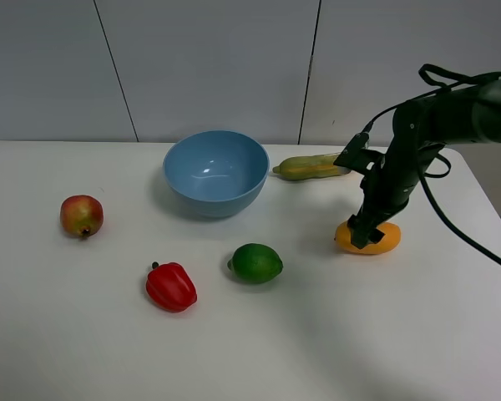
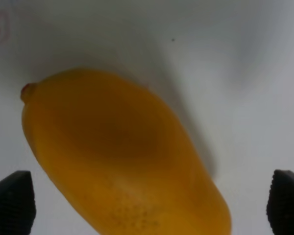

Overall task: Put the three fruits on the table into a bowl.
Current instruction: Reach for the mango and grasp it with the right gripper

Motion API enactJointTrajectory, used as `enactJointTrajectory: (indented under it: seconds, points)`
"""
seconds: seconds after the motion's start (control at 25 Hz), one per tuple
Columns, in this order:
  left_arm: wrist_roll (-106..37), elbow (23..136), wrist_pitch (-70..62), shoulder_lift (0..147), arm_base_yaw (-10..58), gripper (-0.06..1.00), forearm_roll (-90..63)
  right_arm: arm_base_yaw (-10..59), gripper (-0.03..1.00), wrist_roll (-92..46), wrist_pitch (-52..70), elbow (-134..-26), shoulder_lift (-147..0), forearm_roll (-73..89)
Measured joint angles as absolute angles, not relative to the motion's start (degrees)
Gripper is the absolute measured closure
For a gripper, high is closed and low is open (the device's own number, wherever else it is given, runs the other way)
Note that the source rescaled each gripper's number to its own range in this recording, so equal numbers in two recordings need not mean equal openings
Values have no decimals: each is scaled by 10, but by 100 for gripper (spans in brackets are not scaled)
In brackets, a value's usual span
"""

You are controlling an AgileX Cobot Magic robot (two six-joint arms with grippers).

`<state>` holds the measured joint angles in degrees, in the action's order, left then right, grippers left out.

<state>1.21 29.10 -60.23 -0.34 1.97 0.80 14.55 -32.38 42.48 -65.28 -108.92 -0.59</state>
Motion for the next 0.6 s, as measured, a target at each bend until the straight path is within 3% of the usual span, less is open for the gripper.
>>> enactJointTrajectory:
  seconds: [0.36,0.4,0.44,0.52,0.56,0.6]
  points:
    - [12,291,-602,-3,20,50,8,144,5,-328,373,-655,-1167,5]
    - [12,291,-602,-3,20,50,8,144,11,-328,371,-655,-1168,7]
    - [12,291,-602,-3,20,50,8,144,24,-328,375,-656,-1170,13]
    - [12,291,-602,-3,20,50,8,144,72,-326,379,-657,-1171,28]
    - [12,291,-602,-3,20,50,8,144,89,-320,378,-657,-1171,33]
    - [12,291,-602,-3,20,50,8,144,89,-314,379,-657,-1170,37]
